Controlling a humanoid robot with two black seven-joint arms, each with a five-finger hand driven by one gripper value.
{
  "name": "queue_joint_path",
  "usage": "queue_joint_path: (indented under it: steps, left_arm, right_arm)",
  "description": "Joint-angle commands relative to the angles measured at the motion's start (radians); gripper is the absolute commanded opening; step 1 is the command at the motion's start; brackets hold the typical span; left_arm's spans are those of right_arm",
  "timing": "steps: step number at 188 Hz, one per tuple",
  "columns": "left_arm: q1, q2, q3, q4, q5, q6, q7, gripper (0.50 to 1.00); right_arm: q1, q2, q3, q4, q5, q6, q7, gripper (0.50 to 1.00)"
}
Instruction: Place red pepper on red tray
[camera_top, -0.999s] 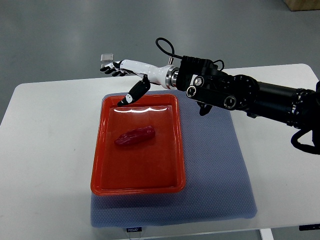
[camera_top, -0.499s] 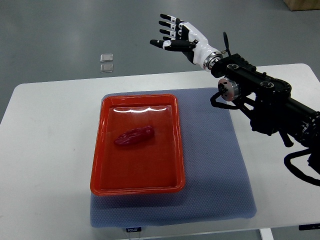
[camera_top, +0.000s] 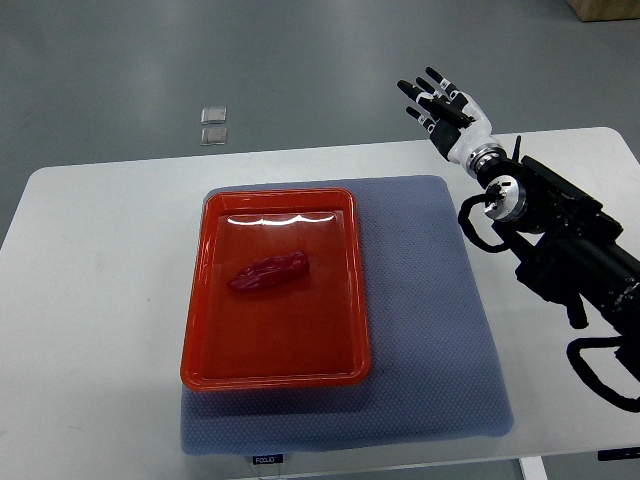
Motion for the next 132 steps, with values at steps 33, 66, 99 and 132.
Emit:
queue_joint_path:
  steps: [33,66,99,132]
  left_arm:
    - [0.0,0.0,0.0,-0.001,0.001,0.0,0.0,1.0]
    - [0.0,0.0,-0.001,0.0,0.001,0.0,0.0,1.0]
    - [0.0,0.0,0.0,-0.001,0.001,0.0,0.0,1.0]
    - [0.0,0.0,-0.001,-0.004,-0.001,0.0,0.0,1.0]
  right_arm:
    - [-0.026,-0.023,-0.001,0.0,0.008,0.018,0.012,0.915]
    - [-0.043,-0.025,0.0,-0.002,0.008,0.014,0.046,0.915]
    - [-0.051,-0.026,-0.003,-0.002,0.008,0.01,0.053,0.917]
    - [-0.06,-0.028,-0.006,-0.002,0.008,0.01,0.055,0.917]
